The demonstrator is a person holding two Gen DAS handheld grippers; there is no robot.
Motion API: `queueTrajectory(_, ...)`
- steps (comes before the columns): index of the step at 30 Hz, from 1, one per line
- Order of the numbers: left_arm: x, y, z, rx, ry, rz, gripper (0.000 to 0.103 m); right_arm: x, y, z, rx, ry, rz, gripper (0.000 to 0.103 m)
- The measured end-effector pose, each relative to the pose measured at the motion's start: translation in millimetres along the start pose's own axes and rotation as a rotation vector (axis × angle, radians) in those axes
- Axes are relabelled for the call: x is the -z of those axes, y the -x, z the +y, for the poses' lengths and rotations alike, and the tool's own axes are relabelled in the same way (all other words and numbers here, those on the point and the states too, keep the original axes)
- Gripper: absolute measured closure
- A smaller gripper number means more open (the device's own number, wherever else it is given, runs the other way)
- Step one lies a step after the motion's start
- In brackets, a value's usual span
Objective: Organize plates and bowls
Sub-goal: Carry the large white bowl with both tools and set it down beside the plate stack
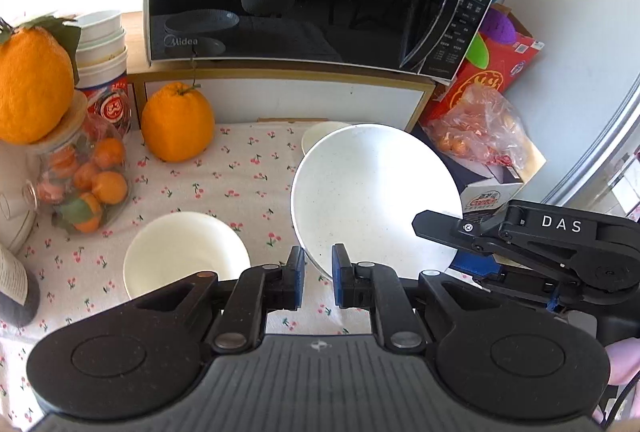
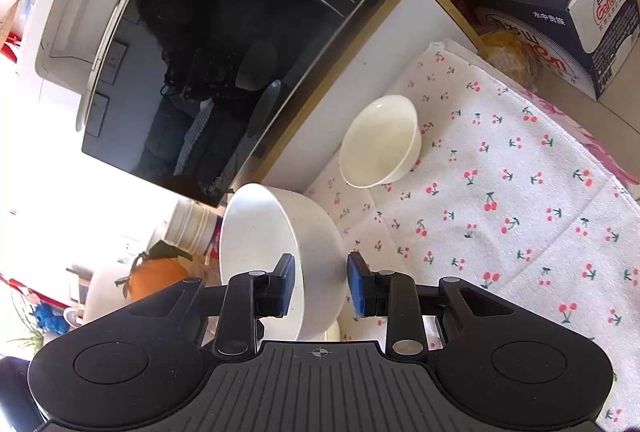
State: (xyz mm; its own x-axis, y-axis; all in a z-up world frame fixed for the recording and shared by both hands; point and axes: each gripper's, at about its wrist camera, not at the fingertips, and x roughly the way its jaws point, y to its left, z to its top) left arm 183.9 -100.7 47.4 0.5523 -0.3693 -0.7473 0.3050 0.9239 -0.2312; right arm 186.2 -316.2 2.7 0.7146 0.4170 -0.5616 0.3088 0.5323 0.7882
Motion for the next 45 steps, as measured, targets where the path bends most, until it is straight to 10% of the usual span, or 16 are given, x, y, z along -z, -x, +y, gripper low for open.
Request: queueTrajectory(45, 86, -42, -42, 0.072, -0.036, 0.23, 0.085, 38, 25, -97, 0.291, -0.226, 0.104, 0.074)
